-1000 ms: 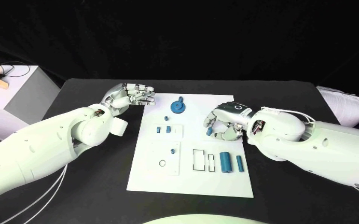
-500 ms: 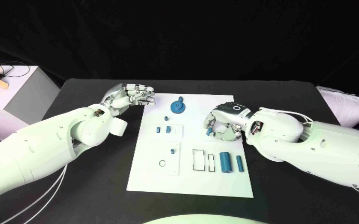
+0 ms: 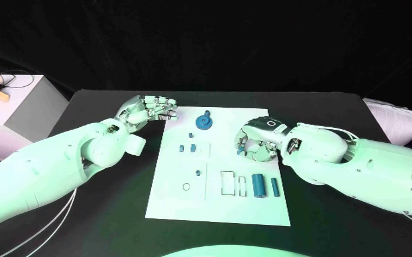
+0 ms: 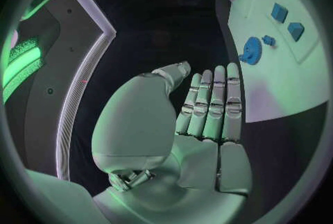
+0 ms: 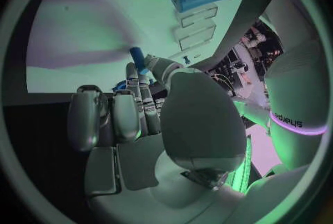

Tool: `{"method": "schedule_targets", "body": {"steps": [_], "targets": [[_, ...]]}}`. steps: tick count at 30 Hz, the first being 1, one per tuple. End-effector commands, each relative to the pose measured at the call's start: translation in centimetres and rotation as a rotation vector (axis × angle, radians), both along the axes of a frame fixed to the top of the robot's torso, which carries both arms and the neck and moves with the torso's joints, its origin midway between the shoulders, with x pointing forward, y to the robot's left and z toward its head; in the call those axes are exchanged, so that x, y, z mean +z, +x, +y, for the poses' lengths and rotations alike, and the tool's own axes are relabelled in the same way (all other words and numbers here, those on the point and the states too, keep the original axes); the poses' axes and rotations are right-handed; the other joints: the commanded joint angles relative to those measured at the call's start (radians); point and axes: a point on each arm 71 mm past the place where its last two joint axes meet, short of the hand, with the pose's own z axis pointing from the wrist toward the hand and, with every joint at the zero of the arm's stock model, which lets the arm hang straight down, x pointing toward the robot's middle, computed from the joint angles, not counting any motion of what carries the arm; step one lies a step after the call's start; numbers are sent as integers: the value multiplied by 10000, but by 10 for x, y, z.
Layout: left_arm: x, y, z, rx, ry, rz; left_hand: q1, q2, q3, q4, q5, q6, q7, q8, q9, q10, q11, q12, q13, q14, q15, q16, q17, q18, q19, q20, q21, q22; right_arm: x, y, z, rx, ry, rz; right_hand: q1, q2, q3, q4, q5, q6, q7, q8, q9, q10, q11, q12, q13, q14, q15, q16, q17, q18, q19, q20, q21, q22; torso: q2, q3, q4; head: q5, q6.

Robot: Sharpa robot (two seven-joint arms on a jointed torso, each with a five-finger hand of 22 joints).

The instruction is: Assemble the parts on the task board

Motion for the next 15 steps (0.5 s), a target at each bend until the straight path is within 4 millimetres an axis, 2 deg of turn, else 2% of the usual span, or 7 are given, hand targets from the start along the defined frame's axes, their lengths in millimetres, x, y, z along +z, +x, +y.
{"method": "schedule_targets", "body": {"steps": [1, 5, 10, 15], "targets": [[1, -1, -2, -179, -161, -31, -20, 68, 18, -38, -4, 68, 42, -48, -19, -20, 27, 23, 16, 34, 50, -86, 12, 41, 29, 42, -71, -29, 0, -2, 2, 72, -22, -119, 69, 245, 172, -43, -42, 138, -26, 110, 71, 184, -51, -28, 70, 159, -87, 80, 49, -89, 34, -97, 107, 65, 2, 0, 0, 7, 4], [1, -1, -3, -183, -161, -27, -20, 68, 18, -38, -4, 68, 42, -48, -19, -20, 27, 23, 16, 34, 50, -86, 12, 41, 29, 42, -71, -29, 1, -2, 3, -24, 89, -216, 192, 480, 400, -184, -204, 266, -83, 248, 190, 360, -113, -35, 148, 173, -139, 116, 103, -103, 51, -140, 175, 153, 1, -2, 3, -4, 1], [1, -1, -2, -181, -159, -27, -20, 68, 18, -38, -4, 68, 42, -48, -19, -20, 27, 23, 16, 34, 50, -86, 12, 41, 29, 42, -71, -29, 3, -2, 2, -231, 286, -402, 303, 663, 641, -399, -150, 279, -92, 375, 338, 521, -155, -51, 232, 183, -178, 145, 152, -117, 68, -183, 241, 241, -2, -1, 1, -11, -1], [1, -1, -2, -168, -159, -33, -23, 70, 17, -40, -3, 67, 44, -53, -23, -23, 28, 21, 15, 37, 51, -99, 14, 42, 33, 44, -81, -36, 8, -4, -1, -442, 690, -750, 307, 679, 752, -493, -134, 270, -83, 426, 403, 588, -161, -58, 271, 196, -182, 178, 210, -134, 91, -192, 313, 323, -8, 1, 3, 26, 14]]}}
